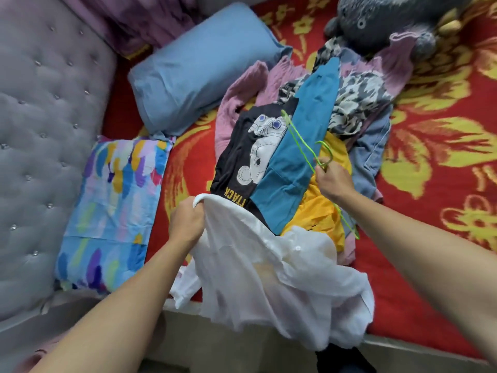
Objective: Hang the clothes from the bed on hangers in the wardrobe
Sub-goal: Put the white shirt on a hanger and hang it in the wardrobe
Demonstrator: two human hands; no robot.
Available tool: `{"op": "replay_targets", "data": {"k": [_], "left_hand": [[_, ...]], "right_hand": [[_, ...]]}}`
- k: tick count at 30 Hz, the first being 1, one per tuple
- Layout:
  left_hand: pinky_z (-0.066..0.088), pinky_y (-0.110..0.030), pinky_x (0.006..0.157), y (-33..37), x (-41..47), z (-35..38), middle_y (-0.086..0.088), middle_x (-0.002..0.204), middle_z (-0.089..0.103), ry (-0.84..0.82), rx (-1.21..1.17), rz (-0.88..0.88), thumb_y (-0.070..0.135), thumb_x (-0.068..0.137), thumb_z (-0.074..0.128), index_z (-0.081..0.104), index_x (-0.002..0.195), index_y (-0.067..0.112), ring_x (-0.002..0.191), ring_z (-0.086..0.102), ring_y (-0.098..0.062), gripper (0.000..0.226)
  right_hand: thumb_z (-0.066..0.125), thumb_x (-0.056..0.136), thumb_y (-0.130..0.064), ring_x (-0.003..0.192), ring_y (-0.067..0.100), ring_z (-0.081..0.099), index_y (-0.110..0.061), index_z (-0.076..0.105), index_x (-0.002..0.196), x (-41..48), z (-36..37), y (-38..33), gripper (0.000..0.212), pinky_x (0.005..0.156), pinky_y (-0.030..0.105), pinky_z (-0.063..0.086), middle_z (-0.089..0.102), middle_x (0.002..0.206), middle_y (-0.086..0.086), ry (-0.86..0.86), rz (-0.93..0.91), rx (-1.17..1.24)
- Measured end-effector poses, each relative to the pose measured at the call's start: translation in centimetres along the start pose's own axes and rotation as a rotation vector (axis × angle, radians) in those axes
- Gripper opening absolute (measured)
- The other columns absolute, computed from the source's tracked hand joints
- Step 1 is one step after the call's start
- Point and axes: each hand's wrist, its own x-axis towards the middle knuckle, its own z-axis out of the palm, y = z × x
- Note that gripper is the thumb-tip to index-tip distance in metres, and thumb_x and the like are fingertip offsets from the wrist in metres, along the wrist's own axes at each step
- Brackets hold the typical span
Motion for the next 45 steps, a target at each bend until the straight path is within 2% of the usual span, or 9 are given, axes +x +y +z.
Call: {"op": "replay_targets", "data": {"k": [5, 10, 19, 25, 31, 35, 39, 41, 45], "left_hand": [[0.041, -0.035, 0.071, 0.1, 0.7, -2.7, -0.017, 0.103, 0.066, 0.012, 0.162, 0.023, 0.020, 0.092, 0.041, 0.066, 0.099, 0.012, 0.094, 0.058, -0.040, 0.027], [0.046, -0.042, 0.081, 0.1, -0.2, -4.9, -0.020, 0.109, 0.065, 0.047, 0.177, 0.007, 0.022, 0.093, 0.042, 0.067, 0.106, 0.011, 0.101, 0.057, -0.043, 0.030], [0.042, -0.042, 0.082, 0.1, -6.4, -11.0, -0.029, 0.116, 0.061, 0.213, -0.076, -0.025, 0.020, 0.098, 0.040, 0.065, 0.109, -0.002, 0.107, 0.054, -0.045, 0.035], [0.029, -0.031, 0.062, 2.3, -13.8, -14.1, -0.014, 0.074, 0.061, 0.198, -0.242, 0.314, 0.032, 0.080, 0.037, 0.050, 0.062, 0.017, 0.077, 0.056, -0.031, 0.027], [0.039, -0.041, 0.089, 1.5, -16.5, -16.2, -0.003, 0.103, 0.062, 0.229, 0.113, 0.633, 0.050, 0.083, 0.033, 0.069, 0.079, 0.017, 0.103, 0.050, -0.027, 0.048], [0.044, -0.042, 0.067, 1.7, -16.7, -17.8, -0.007, 0.077, 0.063, 0.149, 0.088, 0.645, 0.051, 0.077, 0.031, 0.059, 0.075, 0.013, 0.080, 0.057, -0.033, 0.047], [0.039, -0.038, 0.061, 1.5, -16.0, -19.7, -0.009, 0.081, 0.066, 0.269, 0.171, 0.673, 0.051, 0.079, 0.033, 0.059, 0.080, 0.014, 0.081, 0.059, -0.034, 0.045], [0.044, -0.040, 0.063, 1.8, -15.7, -21.2, -0.007, 0.078, 0.067, 0.312, 0.164, 0.688, 0.053, 0.077, 0.031, 0.061, 0.080, 0.015, 0.080, 0.061, -0.034, 0.049], [0.039, -0.037, 0.052, 3.0, -16.0, -24.2, -0.009, 0.064, 0.061, 0.402, 0.177, 0.727, 0.050, 0.077, 0.032, 0.048, 0.066, 0.015, 0.066, 0.057, -0.036, 0.040]], "right_hand": [[0.052, 0.079, -0.071, 0.068, 0.021, 0.056, -0.006, 0.069, 0.098, -4.2, -6.9, -5.3, 0.070, 0.067, 0.038, 0.045, 0.066, 0.075, -0.003, -0.125, -0.343, 0.339], [0.049, 0.087, -0.065, 0.051, 0.011, 0.041, -0.028, 0.078, 0.080, -10.5, -10.6, -6.8, 0.047, 0.053, 0.026, 0.039, 0.043, 0.049, -0.006, -0.187, -0.435, 0.462], [0.057, 0.096, -0.032, 0.046, 0.008, 0.046, -0.011, 0.074, 0.072, -20.4, -12.1, -7.1, 0.036, 0.052, 0.020, 0.038, 0.054, 0.050, 0.001, -0.420, -0.528, 0.107], [0.058, 0.095, -0.033, 0.046, 0.007, 0.042, -0.013, 0.072, 0.068, -24.4, -9.0, -10.0, 0.036, 0.051, 0.022, 0.035, 0.049, 0.051, -0.004, -0.436, -0.486, 0.029], [0.057, 0.096, -0.025, 0.039, 0.005, 0.027, -0.007, 0.070, 0.075, -26.4, -8.7, -13.9, 0.030, 0.038, 0.018, 0.021, 0.040, 0.053, -0.003, -0.559, -0.427, 0.363], [0.070, 0.085, -0.023, 0.046, 0.009, 0.037, 0.005, 0.067, 0.093, -25.5, -10.4, -15.6, 0.029, 0.043, 0.022, 0.024, 0.049, 0.058, 0.000, -0.742, -0.378, 0.492], [0.051, 0.084, -0.024, 0.078, 0.020, 0.063, -0.010, 0.070, 0.097, -23.6, -11.9, -16.0, 0.027, 0.061, 0.027, 0.051, 0.068, 0.093, 0.009, -1.019, -0.076, 0.824], [0.057, 0.084, -0.022, 0.087, 0.022, 0.067, -0.010, 0.065, 0.101, -22.7, -10.7, -15.9, 0.023, 0.068, 0.031, 0.054, 0.068, 0.097, 0.009, -1.000, -0.060, 0.646], [0.081, 0.066, -0.043, 0.103, 0.015, 0.059, -0.025, 0.052, 0.129, -23.4, -6.3, -17.0, 0.072, 0.080, 0.031, 0.052, 0.059, 0.116, 0.001, -0.865, -0.377, -0.081]]}}
